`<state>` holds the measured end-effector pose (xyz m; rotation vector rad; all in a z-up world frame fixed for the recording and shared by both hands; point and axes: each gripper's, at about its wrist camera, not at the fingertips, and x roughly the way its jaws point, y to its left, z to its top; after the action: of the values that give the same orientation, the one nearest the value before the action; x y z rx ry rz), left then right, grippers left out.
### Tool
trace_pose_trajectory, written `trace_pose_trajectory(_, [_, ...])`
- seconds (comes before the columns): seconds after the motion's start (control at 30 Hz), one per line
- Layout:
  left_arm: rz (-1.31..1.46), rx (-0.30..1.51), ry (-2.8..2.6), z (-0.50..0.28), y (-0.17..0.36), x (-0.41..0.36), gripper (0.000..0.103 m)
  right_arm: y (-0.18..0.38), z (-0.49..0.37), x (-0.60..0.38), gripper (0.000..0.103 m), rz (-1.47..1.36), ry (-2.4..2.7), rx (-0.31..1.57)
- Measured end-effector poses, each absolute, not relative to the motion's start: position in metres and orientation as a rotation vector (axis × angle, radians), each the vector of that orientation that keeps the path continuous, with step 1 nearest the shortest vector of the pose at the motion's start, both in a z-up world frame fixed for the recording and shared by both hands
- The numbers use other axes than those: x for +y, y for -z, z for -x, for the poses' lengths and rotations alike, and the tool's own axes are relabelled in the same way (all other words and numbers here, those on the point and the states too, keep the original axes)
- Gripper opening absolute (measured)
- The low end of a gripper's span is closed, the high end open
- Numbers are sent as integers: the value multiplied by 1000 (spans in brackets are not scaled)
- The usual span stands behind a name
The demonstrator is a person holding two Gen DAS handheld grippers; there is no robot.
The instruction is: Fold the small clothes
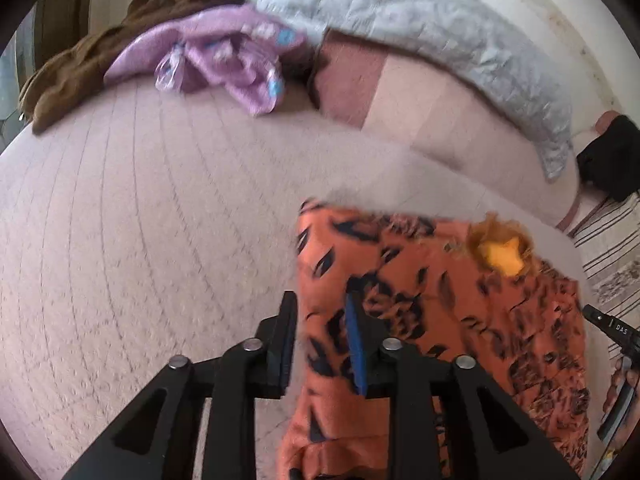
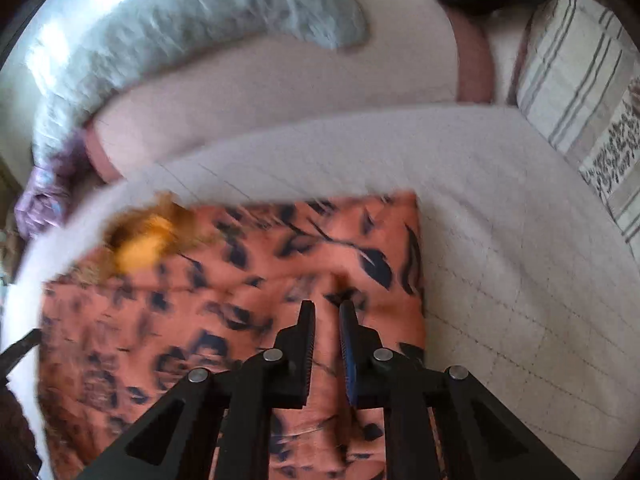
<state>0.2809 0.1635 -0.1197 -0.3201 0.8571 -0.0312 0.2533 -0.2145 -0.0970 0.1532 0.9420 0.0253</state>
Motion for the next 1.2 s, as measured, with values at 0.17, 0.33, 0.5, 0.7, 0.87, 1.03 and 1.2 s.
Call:
trace_pose_trajectory(0.17, [290,968,34,-296,147,153,43,102,-262,-214,87,-336,-235,948])
trace_pose_trajectory(0.33, [270,883,10,-273,121,161,48,120,-265,-230,84,-489,-177,941])
trace_pose_trajectory(0.5, [271,957,-6,-249,136,162,65,130,-250,-233,84,-446,-198,990])
trace_pose_trajectory(0.7, [367,875,25,-197,122,163,65,102,-212,-243,84,-559,-215,878])
trace_pose_trajectory(0.87, [378,922,23,-163,123,155,65,134,-188,-241,84,-547,-274,1026])
trace_pose_trajectory(1.03, [373,883,16,-99,105,161,69,99,-161,-239,84,-561,-269,933])
trace_pose_trajectory(1.2, [403,914,23,-39,111,167,72,94,-95,-252,84,-522,-279,945])
